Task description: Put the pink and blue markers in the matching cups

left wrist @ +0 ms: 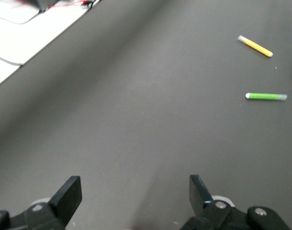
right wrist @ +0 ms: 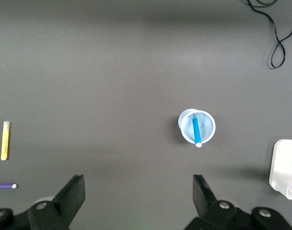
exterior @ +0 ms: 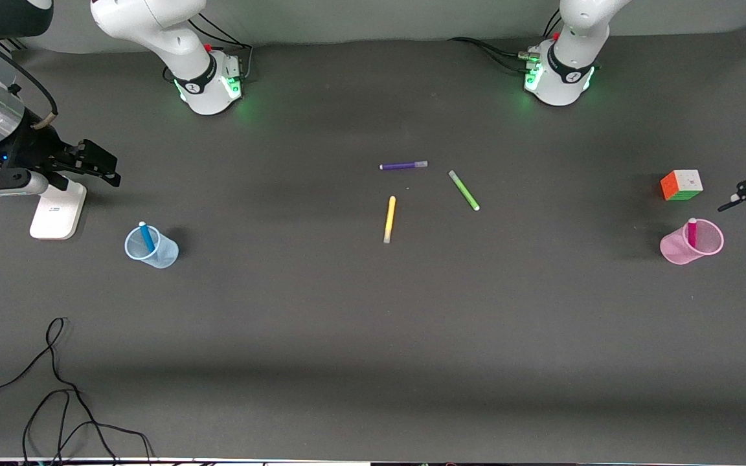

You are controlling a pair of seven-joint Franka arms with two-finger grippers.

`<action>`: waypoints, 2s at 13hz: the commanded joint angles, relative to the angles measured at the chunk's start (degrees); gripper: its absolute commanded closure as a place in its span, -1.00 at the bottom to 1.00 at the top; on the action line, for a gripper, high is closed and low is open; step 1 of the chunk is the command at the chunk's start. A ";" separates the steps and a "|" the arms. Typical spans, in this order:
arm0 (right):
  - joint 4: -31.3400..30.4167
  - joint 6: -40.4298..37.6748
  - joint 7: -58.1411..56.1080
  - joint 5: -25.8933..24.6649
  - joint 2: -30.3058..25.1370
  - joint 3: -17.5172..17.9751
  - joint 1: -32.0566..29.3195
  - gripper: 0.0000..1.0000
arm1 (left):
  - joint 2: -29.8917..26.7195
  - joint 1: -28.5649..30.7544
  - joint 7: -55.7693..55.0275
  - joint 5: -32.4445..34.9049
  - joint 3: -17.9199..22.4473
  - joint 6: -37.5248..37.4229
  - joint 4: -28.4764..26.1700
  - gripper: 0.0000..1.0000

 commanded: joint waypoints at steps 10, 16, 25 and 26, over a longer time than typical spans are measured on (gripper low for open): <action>0.40 -2.10 -2.80 0.98 -0.69 7.94 -8.57 -1.00 | -12.59 -13.82 -79.90 28.61 -13.92 -7.63 2.72 -0.99; 0.93 -3.34 -2.89 1.77 -0.96 7.68 -8.57 -1.00 | -6.69 -14.87 -90.58 32.21 -18.86 -11.85 9.93 -0.99; 0.84 -4.04 -2.71 2.12 0.71 7.59 -8.57 -1.00 | -5.46 -23.70 -91.01 36.35 -13.19 -10.27 10.19 -0.99; 0.84 -4.04 -2.63 2.12 0.80 7.59 -8.57 -1.00 | -5.55 -30.80 -90.93 36.97 -5.57 -10.45 10.45 -0.99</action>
